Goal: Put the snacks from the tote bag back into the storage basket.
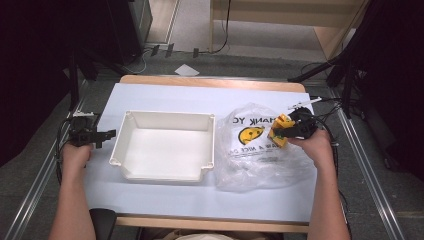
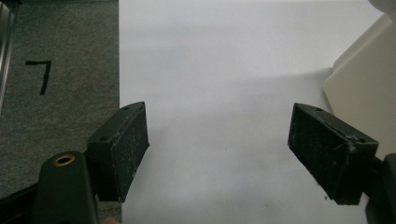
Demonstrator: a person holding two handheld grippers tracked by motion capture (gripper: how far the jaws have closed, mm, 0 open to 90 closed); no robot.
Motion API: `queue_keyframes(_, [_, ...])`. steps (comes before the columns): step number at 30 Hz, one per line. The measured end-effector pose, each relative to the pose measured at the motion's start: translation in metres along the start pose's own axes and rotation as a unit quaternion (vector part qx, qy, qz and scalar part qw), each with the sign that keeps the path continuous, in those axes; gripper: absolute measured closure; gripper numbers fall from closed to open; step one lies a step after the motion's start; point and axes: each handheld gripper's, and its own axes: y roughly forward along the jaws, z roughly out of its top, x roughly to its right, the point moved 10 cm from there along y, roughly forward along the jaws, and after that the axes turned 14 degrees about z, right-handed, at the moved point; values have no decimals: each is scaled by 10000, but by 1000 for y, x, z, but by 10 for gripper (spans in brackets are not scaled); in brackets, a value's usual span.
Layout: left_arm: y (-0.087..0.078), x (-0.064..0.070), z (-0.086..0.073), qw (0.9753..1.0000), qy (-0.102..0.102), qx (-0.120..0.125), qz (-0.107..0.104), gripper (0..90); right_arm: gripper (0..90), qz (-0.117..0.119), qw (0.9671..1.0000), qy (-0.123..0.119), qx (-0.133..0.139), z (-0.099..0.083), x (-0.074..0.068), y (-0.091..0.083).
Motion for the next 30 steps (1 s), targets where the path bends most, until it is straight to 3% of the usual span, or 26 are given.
queue_keyframes(10, [0,0,0,10000,8,-4,20,216,471,106,9998,31,144,-1,1,2])
queue_keyframes(26, [0,-1,1,10000,-16,29,14,216,502,-58,9998,-51,156,0,1,1])
queue_keyframes(30, [-1,-1,1,10000,-11,31,19,216,504,21,9999,-3,158,1,-1,1])
